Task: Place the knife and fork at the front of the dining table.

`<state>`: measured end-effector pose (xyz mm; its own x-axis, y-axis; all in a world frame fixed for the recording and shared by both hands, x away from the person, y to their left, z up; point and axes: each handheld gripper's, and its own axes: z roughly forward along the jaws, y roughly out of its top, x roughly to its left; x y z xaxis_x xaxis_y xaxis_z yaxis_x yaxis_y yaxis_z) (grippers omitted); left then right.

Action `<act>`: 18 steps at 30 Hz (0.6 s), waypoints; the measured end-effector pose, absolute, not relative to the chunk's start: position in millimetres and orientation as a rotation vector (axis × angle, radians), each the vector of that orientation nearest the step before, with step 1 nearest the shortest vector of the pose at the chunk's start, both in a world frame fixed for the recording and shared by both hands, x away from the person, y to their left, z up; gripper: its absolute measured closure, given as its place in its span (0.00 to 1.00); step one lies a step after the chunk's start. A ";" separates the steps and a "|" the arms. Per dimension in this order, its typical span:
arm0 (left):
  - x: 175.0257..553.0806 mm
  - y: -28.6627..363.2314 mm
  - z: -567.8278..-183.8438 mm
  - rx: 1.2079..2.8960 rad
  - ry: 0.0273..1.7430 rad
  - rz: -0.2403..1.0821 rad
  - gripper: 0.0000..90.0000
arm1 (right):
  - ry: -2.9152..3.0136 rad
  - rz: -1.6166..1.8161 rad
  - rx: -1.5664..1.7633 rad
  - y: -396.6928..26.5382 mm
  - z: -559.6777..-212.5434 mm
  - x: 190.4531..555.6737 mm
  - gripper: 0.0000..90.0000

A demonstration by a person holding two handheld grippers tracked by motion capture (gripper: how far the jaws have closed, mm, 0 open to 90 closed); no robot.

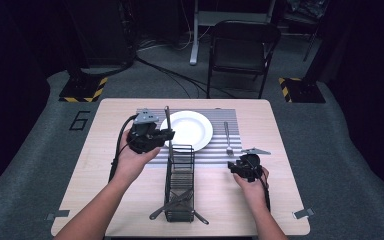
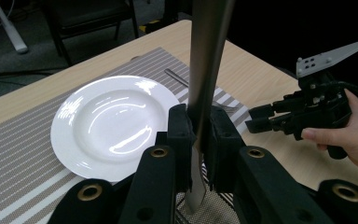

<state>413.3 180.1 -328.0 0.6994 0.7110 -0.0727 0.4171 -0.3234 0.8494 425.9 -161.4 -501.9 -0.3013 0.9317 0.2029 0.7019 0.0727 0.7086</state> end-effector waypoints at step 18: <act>409.8 184.7 -284.5 1.953 0.856 0.421 0.91 | 2.045 1.065 1.635 -161.8 -501.5 425.5 0.64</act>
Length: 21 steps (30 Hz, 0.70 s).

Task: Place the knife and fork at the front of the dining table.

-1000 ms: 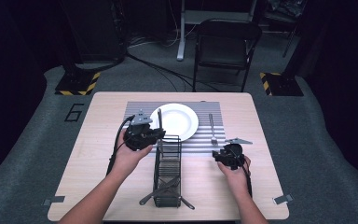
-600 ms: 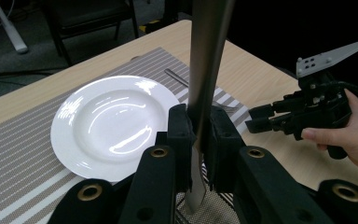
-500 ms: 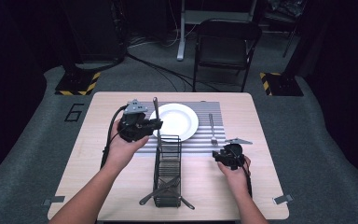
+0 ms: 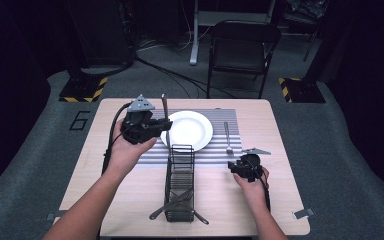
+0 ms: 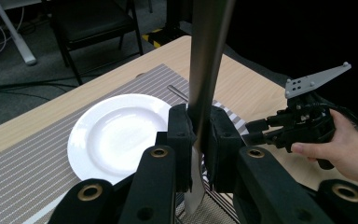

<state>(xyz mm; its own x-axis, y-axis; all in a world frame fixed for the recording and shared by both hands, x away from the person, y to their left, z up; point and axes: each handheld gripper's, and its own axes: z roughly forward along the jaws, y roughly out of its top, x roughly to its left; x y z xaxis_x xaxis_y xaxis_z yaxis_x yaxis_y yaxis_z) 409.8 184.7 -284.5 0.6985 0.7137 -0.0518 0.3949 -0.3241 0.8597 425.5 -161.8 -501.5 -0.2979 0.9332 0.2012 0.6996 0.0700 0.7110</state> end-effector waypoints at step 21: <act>431.3 210.7 -297.3 1.918 0.929 0.441 0.91 | 2.039 1.073 1.623 -161.7 -499.8 424.9 0.64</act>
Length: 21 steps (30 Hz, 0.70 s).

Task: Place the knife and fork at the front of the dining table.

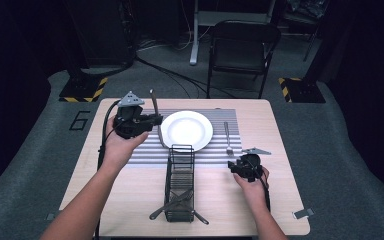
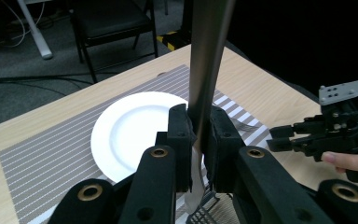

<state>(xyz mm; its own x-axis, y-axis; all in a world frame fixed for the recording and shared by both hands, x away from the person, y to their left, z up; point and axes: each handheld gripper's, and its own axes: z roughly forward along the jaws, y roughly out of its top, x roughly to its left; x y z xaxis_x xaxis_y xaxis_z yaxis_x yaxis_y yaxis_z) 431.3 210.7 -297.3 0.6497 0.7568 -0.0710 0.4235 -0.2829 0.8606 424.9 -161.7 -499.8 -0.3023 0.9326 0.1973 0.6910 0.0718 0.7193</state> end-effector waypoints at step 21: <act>450.2 235.9 -348.0 1.883 1.023 0.496 0.91 | 2.046 1.067 1.626 -160.8 -501.0 425.4 0.64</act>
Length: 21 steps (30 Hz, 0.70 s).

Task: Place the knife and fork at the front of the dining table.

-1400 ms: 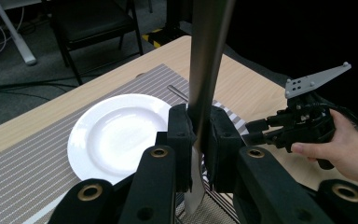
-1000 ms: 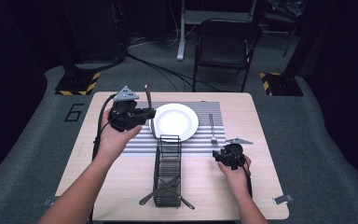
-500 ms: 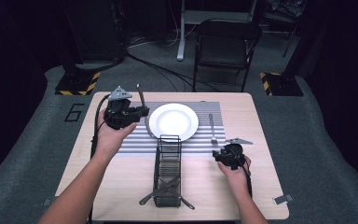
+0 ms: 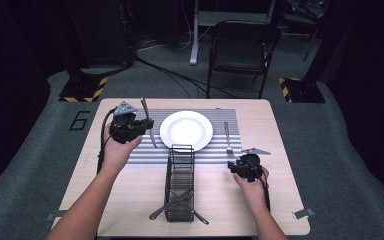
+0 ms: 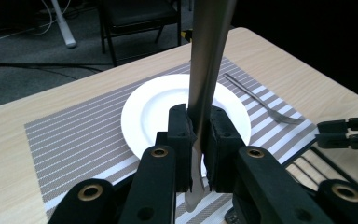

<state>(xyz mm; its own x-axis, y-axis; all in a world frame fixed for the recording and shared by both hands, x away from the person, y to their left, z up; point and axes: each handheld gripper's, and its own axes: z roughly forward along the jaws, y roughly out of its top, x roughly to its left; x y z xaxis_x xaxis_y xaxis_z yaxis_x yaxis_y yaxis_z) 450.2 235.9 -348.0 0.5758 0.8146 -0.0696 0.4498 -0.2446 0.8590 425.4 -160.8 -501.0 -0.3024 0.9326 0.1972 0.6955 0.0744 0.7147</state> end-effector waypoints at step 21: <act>460.6 261.3 -406.5 1.874 1.155 0.525 0.91 | 2.047 1.064 1.622 -159.6 -501.9 425.4 0.64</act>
